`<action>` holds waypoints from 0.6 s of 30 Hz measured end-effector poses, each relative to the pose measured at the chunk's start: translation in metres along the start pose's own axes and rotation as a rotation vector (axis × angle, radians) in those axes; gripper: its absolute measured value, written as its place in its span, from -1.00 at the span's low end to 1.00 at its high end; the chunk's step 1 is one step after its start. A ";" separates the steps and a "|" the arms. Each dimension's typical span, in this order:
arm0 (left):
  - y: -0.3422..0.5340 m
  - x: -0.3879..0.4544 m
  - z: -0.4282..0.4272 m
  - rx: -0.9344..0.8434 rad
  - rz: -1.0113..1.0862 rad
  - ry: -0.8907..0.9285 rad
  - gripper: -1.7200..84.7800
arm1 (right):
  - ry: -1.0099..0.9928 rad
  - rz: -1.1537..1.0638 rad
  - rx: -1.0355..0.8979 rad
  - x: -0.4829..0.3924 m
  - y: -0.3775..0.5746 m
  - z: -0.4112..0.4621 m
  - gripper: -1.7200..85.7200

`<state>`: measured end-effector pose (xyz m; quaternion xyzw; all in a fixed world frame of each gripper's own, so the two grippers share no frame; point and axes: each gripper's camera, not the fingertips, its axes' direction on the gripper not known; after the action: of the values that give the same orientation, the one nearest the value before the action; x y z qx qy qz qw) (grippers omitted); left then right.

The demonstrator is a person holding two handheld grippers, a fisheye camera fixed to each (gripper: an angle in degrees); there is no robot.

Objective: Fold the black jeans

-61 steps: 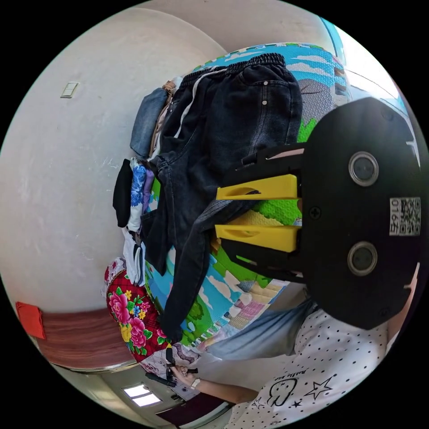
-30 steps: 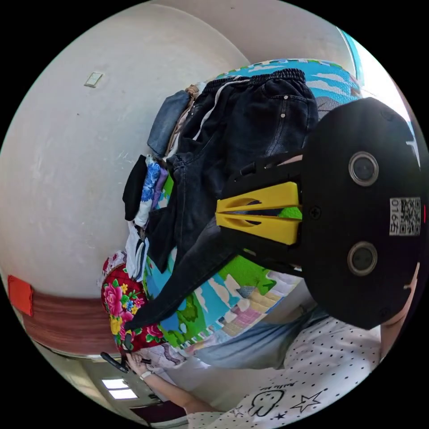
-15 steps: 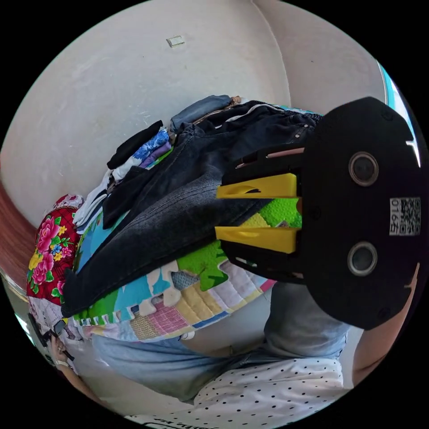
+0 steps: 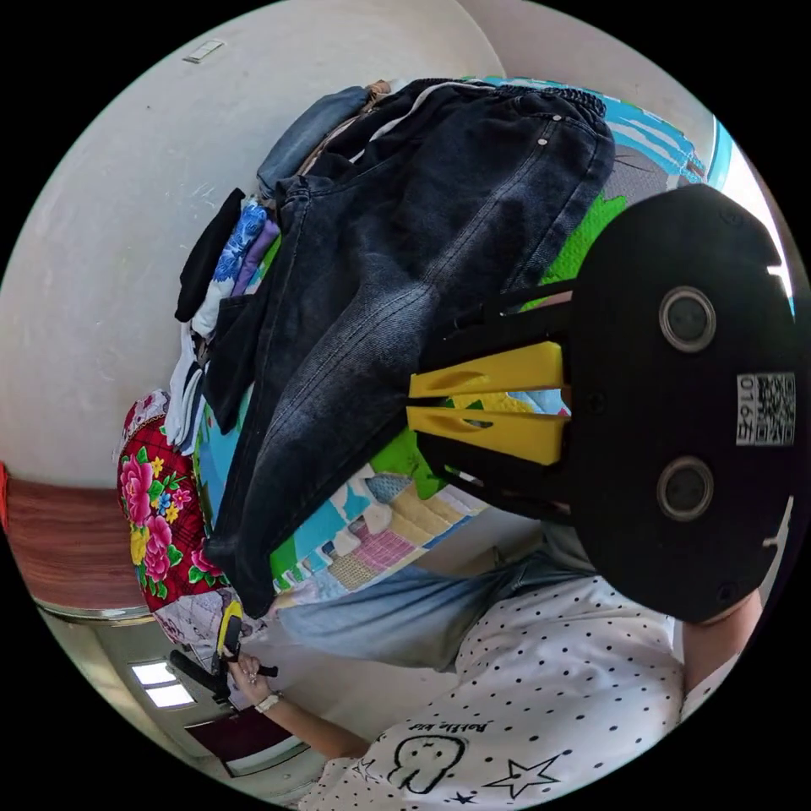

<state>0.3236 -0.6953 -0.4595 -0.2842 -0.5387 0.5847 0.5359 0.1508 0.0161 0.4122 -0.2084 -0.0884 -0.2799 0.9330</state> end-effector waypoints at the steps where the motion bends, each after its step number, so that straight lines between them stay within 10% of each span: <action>1: 0.001 0.001 0.004 -0.015 0.001 -0.009 -0.79 | -0.018 -0.005 0.020 0.000 0.001 -0.007 -0.94; 8: 0.036 -0.011 0.007 -0.020 -0.080 0.010 -0.78 | -0.101 -0.091 -0.011 0.000 0.023 -0.039 -0.95; 18: 0.152 -0.059 -0.030 0.154 -0.499 -0.104 -0.77 | -0.168 -0.260 0.431 -0.053 -0.104 -0.038 -0.72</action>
<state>0.3175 -0.7170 -0.6237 -0.0707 -0.5730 0.4875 0.6550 0.0505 -0.0533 0.3983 -0.0143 -0.2489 -0.3539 0.9014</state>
